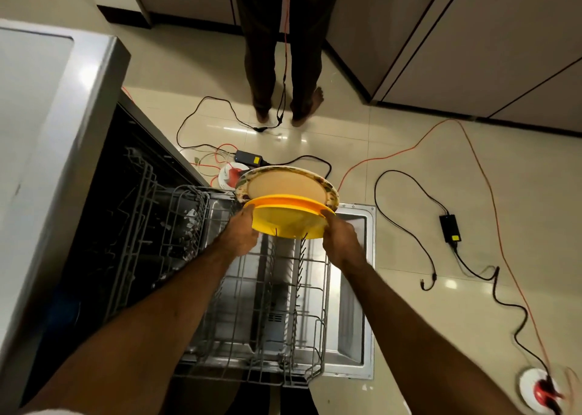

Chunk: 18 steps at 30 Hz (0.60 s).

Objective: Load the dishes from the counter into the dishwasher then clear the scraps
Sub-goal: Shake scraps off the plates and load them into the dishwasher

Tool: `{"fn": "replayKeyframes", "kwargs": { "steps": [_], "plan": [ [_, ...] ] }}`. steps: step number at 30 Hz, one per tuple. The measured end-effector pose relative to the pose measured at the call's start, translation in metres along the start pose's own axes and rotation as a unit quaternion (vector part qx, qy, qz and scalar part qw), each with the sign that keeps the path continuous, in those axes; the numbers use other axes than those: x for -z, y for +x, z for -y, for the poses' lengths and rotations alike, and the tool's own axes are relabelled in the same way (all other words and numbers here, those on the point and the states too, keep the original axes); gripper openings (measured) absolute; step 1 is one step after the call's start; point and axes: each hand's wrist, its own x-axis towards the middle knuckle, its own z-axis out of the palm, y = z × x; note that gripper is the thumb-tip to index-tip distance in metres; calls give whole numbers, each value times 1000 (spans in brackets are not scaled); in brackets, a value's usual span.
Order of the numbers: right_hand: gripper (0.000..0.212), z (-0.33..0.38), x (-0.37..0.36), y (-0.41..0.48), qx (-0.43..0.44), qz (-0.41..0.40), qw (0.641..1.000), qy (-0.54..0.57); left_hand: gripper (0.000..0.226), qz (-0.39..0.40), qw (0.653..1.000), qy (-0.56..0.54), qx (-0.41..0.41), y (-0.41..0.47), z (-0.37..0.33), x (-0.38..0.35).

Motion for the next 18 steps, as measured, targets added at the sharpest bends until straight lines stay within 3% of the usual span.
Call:
{"fn": "replayKeyframes", "kwargs": {
  "steps": [3,5,12,18],
  "plan": [
    [36,10,8,-6,-17,27,999,11,84,-25,987,159,19,17,41,-7],
    [44,20,17,-12,1,10,1000,-17,93,-7,989,147,18,11,39,0],
    [53,72,64,-62,83,23,996,-33,85,-17,982,178,-58,-68,-22,28],
    [54,132,108,-132,127,33,991,7,80,-97,973,195,-75,-177,-65,61]
  ]
}}
